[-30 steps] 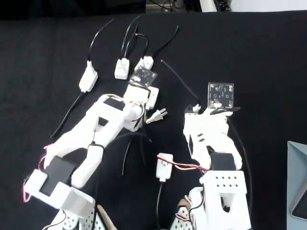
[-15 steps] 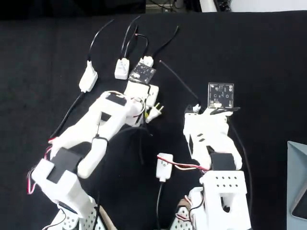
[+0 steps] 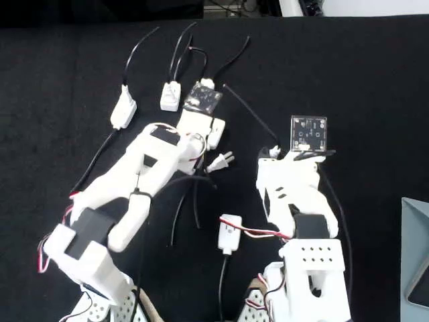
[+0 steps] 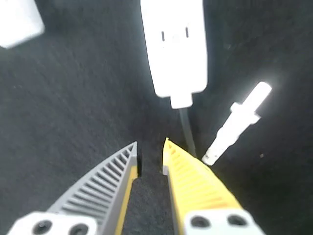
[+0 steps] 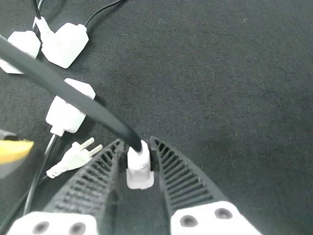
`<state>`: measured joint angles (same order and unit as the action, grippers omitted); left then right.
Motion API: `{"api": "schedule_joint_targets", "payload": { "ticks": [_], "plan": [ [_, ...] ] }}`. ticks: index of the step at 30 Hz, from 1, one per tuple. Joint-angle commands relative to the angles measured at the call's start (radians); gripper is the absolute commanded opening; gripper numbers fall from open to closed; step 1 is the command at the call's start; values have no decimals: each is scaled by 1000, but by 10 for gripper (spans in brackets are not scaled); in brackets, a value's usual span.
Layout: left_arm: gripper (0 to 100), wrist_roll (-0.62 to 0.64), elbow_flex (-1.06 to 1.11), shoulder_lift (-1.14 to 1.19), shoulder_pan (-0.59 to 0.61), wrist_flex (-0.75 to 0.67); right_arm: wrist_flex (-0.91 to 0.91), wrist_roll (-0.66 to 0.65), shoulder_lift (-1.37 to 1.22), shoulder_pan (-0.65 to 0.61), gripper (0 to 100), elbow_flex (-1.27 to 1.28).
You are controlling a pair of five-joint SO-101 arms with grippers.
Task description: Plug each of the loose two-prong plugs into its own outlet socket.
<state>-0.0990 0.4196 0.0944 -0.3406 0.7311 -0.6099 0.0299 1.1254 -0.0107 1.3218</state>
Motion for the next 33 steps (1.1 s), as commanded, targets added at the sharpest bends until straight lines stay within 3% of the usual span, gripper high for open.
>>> {"api": "schedule_joint_targets", "payload": {
  "ticks": [1,4,8,18,22,29,33],
  "plan": [
    [158,11,-33,-87,-8,8,17,-8,-8,11,14,-12],
    [236,92,-31,-98,-4,2,18,-8,-8,11,14,-12],
    [244,112,-39,-72,-5,-5,18,-8,-8,11,14,-12],
    [102,107,-59,175,-8,-193,17,-8,-8,11,14,-12],
    [28,40,-87,140,-7,-109,15,-8,-8,11,14,-12],
    [27,11,-77,-69,-4,126,17,-8,-8,11,14,-12],
    [27,-68,-53,-209,-4,241,17,-8,-8,11,14,-12]
  ]
}}
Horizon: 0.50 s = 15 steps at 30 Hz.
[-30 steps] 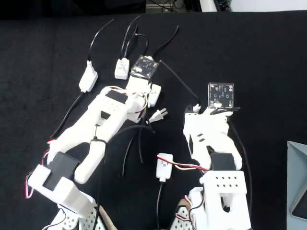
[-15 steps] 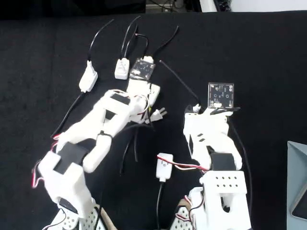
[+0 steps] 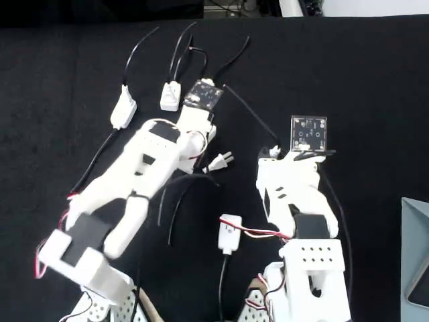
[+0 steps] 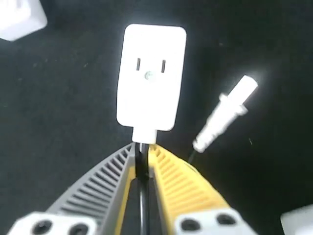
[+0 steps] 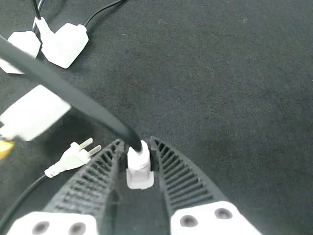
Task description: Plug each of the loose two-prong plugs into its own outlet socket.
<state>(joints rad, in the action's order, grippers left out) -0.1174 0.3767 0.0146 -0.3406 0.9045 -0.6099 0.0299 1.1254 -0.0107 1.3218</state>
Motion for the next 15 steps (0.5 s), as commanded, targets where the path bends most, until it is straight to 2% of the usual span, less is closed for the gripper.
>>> {"api": "schedule_joint_targets", "payload": {
  "ticks": [1,7,15],
  "plan": [
    [27,-64,2,-167,-4,87,15,-8,-8,11,14,-12],
    [30,-158,82,-413,28,235,14,-8,-8,11,14,-10],
    [36,-252,99,-755,179,365,14,-8,-8,11,14,-10]
  ]
}}
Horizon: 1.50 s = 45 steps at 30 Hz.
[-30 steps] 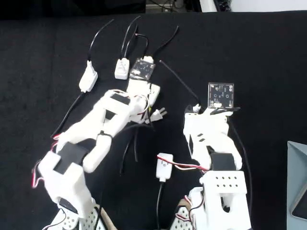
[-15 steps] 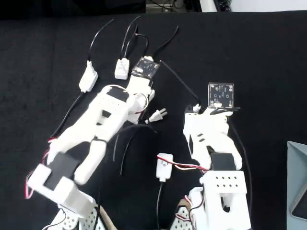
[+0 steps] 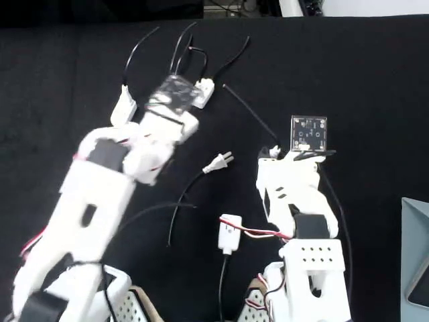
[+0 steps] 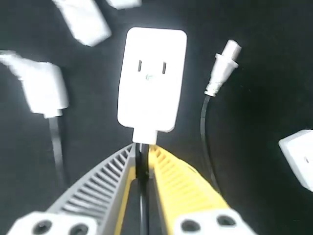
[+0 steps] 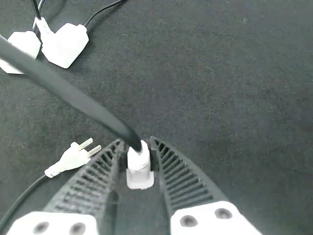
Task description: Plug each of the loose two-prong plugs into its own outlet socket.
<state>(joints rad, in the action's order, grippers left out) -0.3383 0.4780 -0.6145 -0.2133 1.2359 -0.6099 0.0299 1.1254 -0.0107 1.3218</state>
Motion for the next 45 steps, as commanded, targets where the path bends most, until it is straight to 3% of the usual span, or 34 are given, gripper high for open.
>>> {"api": "schedule_joint_targets", "payload": {
  "ticks": [1,7,16,25,29,45],
  "plan": [
    [56,-35,8,-158,70,49,14,-8,-8,2,14,-10],
    [266,3,101,-341,217,57,15,-8,-7,-48,14,10],
    [287,20,206,-470,269,-9,17,-8,-7,-48,14,10],
    [284,-57,618,-465,375,-480,17,-8,-8,-48,14,12],
    [286,-81,634,-354,433,-563,18,-8,-8,-48,14,12],
    [290,-94,148,436,458,-555,17,-8,-8,-48,14,13]
  ]
}}
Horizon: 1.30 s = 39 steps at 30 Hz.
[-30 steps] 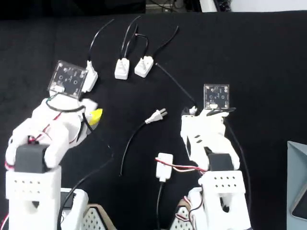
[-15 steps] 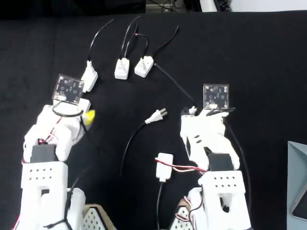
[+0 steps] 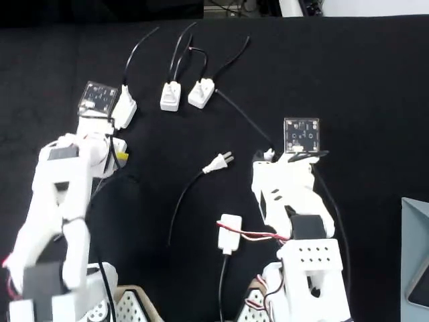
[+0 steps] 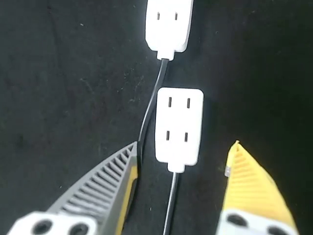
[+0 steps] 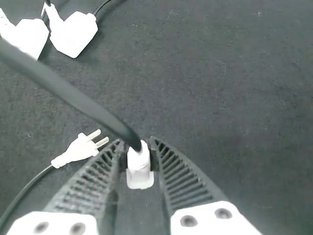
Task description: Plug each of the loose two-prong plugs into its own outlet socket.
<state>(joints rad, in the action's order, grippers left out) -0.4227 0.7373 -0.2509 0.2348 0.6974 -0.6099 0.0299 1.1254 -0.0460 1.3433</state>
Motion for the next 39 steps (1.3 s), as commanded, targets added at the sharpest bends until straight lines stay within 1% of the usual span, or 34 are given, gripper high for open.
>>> {"api": "schedule_joint_targets", "payload": {
  "ticks": [1,6,10,16,21,27,30,33,39],
  "plan": [
    [290,-9,-134,103,10,-17,17,-8,-8,-12,14,-8],
    [287,-9,-232,222,24,-17,15,-9,-8,-12,14,-8],
    [280,-60,-248,287,21,-17,21,-35,-8,-12,14,4],
    [167,-64,-248,308,18,-15,21,-35,-8,-12,14,7],
    [137,-58,-248,307,15,-9,21,-35,-8,-12,14,7],
    [137,-58,-302,301,-41,160,21,-35,-8,-12,14,7],
    [137,-57,-297,233,-84,229,21,-35,-8,-12,14,7],
    [137,-57,-245,120,-131,261,21,-35,-8,-12,14,7],
    [137,-55,-22,-132,-248,267,21,-35,-8,-12,14,10]
  ]
}}
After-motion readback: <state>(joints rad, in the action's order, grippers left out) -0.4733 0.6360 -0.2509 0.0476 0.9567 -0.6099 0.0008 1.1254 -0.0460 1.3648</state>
